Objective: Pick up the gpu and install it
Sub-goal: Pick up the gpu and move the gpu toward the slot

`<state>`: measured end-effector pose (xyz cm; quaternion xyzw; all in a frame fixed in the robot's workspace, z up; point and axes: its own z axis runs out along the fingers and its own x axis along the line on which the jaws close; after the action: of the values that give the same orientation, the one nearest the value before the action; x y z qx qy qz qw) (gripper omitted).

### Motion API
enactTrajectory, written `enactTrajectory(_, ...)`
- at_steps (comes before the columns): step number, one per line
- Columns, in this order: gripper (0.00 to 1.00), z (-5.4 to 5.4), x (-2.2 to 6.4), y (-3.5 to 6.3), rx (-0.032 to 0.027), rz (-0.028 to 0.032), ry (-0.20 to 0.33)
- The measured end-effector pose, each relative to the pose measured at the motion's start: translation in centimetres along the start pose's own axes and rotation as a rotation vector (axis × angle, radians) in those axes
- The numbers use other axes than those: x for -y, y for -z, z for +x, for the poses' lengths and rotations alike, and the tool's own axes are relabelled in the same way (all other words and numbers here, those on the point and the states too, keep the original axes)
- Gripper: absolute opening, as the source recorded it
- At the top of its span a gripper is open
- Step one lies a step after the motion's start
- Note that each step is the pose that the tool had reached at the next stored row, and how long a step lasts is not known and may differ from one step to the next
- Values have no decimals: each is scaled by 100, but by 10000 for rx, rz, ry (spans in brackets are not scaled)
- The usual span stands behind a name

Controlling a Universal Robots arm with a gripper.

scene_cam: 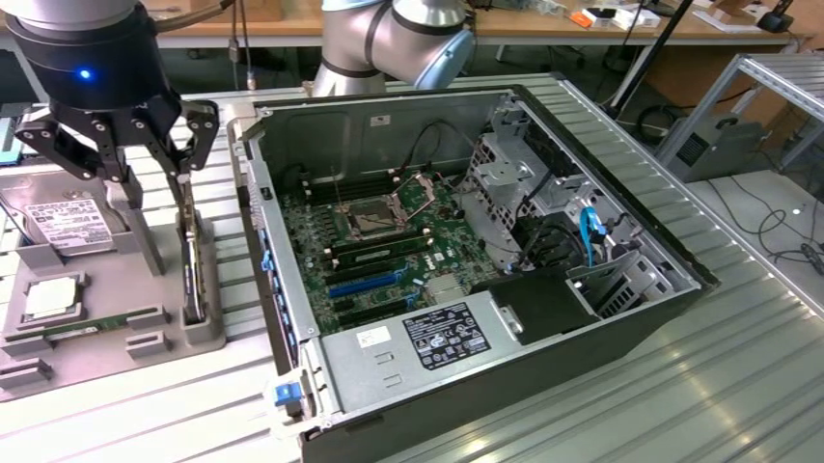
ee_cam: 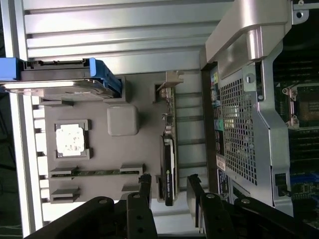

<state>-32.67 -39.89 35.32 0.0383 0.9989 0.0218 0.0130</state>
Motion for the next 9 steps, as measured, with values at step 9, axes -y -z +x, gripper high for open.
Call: enactTrajectory(9,42,-126,-8,-42,2,-2,0)
